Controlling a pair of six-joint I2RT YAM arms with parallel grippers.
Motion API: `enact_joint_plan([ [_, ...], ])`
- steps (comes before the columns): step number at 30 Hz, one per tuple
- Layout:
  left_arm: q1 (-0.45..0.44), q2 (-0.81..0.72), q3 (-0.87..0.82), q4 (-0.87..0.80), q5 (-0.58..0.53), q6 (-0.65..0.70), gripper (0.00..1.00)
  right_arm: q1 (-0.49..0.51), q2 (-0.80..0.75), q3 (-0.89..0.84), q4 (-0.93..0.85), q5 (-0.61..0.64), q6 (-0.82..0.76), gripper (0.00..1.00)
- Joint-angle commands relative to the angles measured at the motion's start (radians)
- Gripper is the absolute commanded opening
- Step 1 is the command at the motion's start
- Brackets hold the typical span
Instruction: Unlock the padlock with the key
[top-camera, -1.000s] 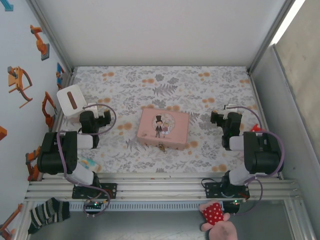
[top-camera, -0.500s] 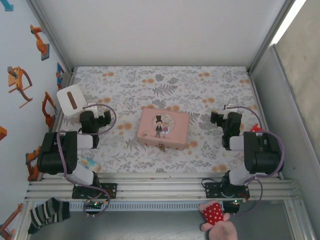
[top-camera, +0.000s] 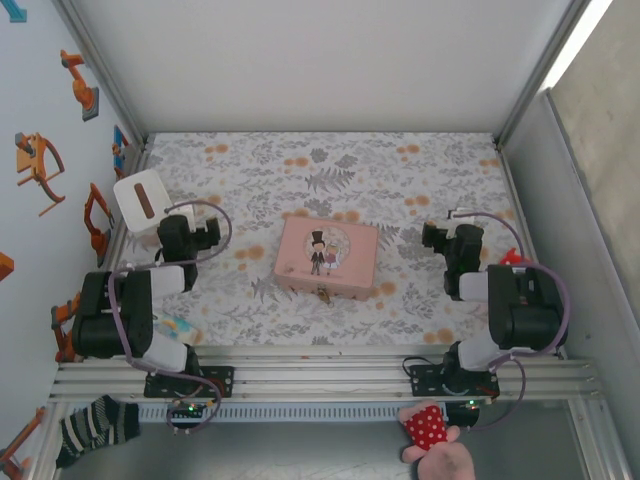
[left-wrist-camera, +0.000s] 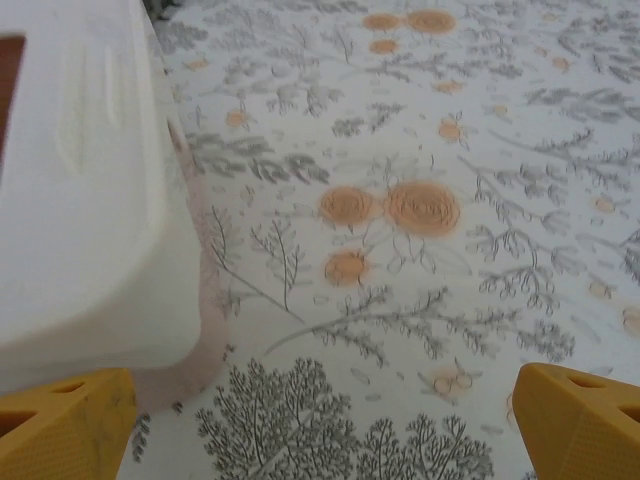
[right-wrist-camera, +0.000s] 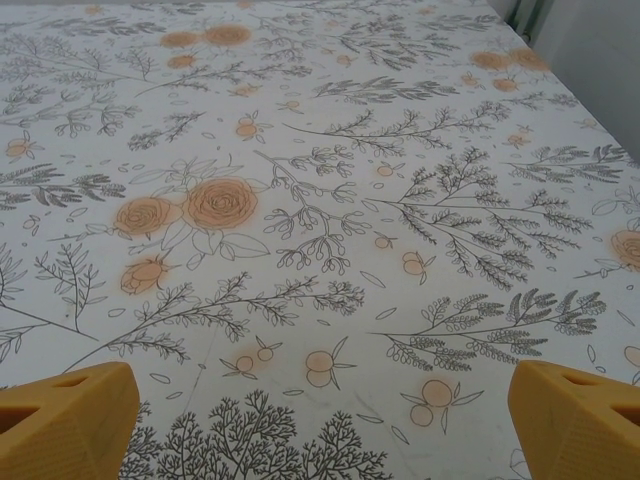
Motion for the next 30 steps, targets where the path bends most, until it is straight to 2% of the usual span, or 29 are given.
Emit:
enact_joint_plan([
  [1, -0.048, -0.123, 0.152, -0.260, -0.092, 0.001, 0.96, 0.002, -0.178, 0.020, -0.123, 0.022, 0.003, 0.93],
  [5, -0.092, -0.204, 0.310, -0.609, -0.073, -0.184, 0.96, 0.007, -0.462, 0.128, -0.580, -0.006, 0.063, 0.92],
  [8, -0.103, -0.255, 0.359, -0.768, 0.044, -0.316, 0.96, 0.009, -0.583, 0.212, -0.831, -0.093, 0.119, 0.92],
  [11, -0.108, -0.334, 0.348, -0.854, 0.174, -0.433, 0.96, 0.010, -0.626, 0.267, -0.974, -0.254, 0.187, 0.91],
  [14, -0.110, -0.424, 0.297, -0.870, 0.297, -0.518, 0.96, 0.017, -0.599, 0.292, -1.025, -0.409, 0.293, 0.89],
  [18, -0.112, -0.488, 0.260, -0.890, 0.416, -0.562, 0.96, 0.046, -0.540, 0.291, -1.014, -0.541, 0.401, 0.87],
  [25, -0.128, -0.397, 0.222, -0.816, 0.592, -0.614, 0.96, 0.165, -0.478, 0.245, -0.893, -0.529, 0.458, 0.89],
  [30, -0.173, -0.324, 0.225, -0.788, 0.614, -0.624, 0.96, 0.198, -0.408, 0.234, -0.825, -0.538, 0.493, 0.89],
])
